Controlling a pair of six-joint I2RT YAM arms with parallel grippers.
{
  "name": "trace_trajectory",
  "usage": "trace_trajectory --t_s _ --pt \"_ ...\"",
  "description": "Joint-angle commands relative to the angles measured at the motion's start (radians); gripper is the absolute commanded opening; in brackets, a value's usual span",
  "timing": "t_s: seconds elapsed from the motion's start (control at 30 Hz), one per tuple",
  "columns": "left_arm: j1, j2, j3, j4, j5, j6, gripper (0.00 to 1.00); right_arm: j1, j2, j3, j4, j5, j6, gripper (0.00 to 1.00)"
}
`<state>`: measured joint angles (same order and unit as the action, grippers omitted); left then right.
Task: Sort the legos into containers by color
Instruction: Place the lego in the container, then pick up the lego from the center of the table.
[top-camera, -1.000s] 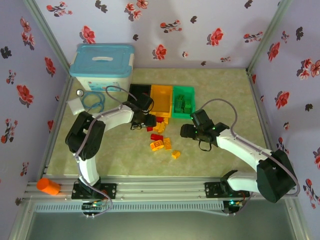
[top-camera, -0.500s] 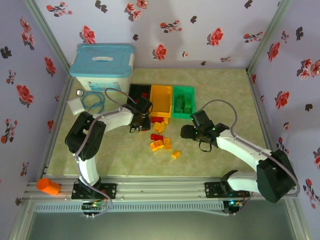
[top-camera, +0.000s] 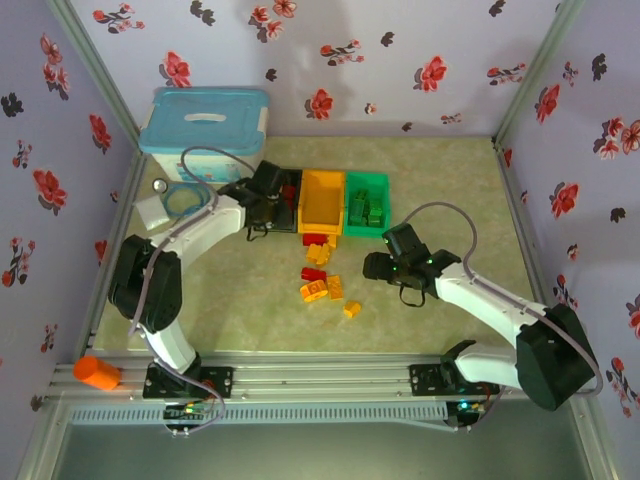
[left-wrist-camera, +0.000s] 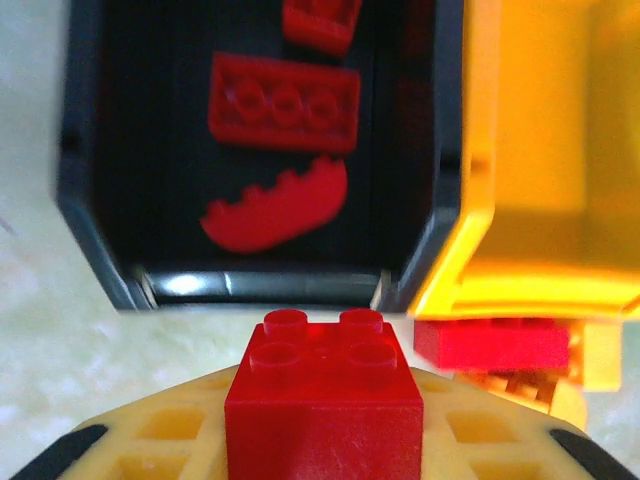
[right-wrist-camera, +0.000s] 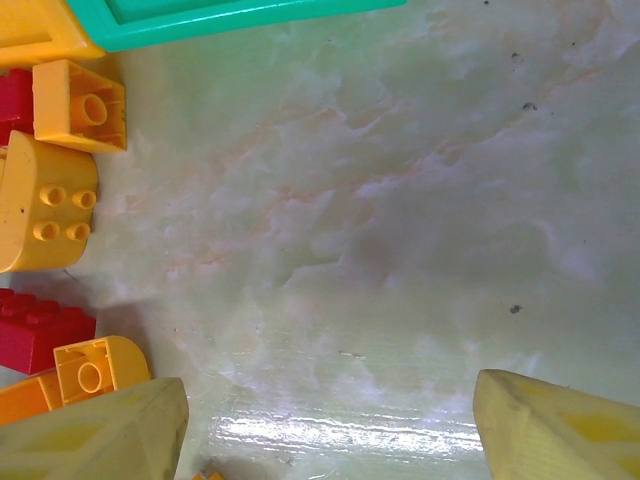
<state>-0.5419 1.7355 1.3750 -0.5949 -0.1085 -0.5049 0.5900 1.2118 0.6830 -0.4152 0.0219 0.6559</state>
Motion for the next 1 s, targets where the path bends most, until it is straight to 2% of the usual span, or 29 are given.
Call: trace_trajectory --t_s 0.0,0.13,0.17,0.23,0.27,0.4,0.63,0.97 --pt "0.033 0.059 0.102 -0.067 -0.017 0.068 0.28 0.007 -0.023 -0.016 0.009 0.01 0.019 0.75" --pt "0.074 0.148 0.227 -0.1 0.001 0.085 0.28 0.007 -0.036 -0.019 0.0 0.013 0.018 0.75" --pt "0.084 0.174 0.261 -0.109 0.015 0.089 0.33 0.007 -0.04 -0.019 -0.004 0.015 0.018 0.75" --pt "0.089 0.211 0.321 -0.148 0.031 0.101 0.73 0.007 -0.049 -0.02 -0.011 0.018 0.02 0.75" --pt "0.088 0.217 0.336 -0.16 0.027 0.1 0.76 0.007 -0.055 -0.023 -0.014 0.019 0.019 0.75" --pt "0.07 0.138 0.243 -0.093 0.02 0.079 0.79 0.007 -0.077 -0.041 -0.016 0.03 0.022 0.75" --pt "0.029 -0.004 0.049 -0.041 0.008 0.047 0.77 0.007 -0.047 -0.036 0.007 0.014 0.027 0.74" --pt "-0.138 -0.138 -0.158 -0.055 0.021 0.003 0.77 0.012 -0.006 -0.027 0.041 -0.004 0.038 0.74"
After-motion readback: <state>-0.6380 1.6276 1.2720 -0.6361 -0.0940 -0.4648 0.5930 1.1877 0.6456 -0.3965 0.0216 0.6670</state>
